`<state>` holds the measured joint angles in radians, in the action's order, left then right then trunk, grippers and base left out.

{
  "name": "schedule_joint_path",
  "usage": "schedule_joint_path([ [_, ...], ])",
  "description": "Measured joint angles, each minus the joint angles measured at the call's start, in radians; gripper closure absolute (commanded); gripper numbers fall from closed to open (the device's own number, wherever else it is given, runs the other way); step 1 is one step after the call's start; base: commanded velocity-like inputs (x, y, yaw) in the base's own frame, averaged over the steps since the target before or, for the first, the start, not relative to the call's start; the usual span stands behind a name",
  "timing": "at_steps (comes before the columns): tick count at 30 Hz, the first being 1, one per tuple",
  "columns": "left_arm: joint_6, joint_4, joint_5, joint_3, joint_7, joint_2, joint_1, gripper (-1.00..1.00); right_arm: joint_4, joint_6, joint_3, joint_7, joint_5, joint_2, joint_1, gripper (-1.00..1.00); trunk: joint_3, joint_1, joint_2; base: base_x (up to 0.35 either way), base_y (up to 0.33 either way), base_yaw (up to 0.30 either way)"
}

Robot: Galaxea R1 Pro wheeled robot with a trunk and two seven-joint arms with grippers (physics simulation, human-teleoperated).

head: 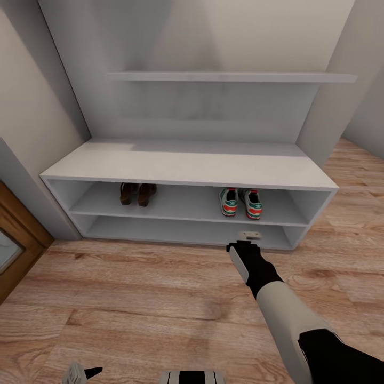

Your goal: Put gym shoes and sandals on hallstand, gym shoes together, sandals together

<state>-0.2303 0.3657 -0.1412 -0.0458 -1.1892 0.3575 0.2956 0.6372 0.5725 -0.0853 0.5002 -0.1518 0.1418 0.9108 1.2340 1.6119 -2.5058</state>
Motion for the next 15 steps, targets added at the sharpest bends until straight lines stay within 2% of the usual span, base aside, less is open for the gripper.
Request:
schedule_joint_path([
  [3, 0.0, -0.001, 0.0, 0.0, 0.0, 0.0, 0.0, -1.0, 0.0, -0.018, 0.0, 0.0, 0.001, 0.0, -0.002, -1.0, 0.0, 0.0, 0.0, 0.0, 0.0, 0.0],
  [7, 0.001, 0.0, 0.0, -0.001, 0.0, 0.0, 0.0, -1.0, -0.042, -0.047, 0.001, -0.002, -0.001, -0.001, -0.026, -1.0, -0.015, -0.002, 0.001, 0.0, 0.0, 0.0],
  [11, 0.001, 0.0, 0.0, -0.002, 0.0, 0.0, 0.0, -1.0, -0.083, -0.12, 0.001, -0.019, -0.002, 0.0, -0.065, -1.0, -0.031, -0.004, 0.002, 0.0, 0.0, 0.0],
  [15, 0.001, 0.0, 0.0, -0.002, 0.0, 0.0, 0.0, -1.0, -0.135, -0.229, 0.002, -0.07, -0.003, 0.002, -0.101, -1.0, -0.046, -0.005, 0.003, 0.0, 0.0, 0.0],
])
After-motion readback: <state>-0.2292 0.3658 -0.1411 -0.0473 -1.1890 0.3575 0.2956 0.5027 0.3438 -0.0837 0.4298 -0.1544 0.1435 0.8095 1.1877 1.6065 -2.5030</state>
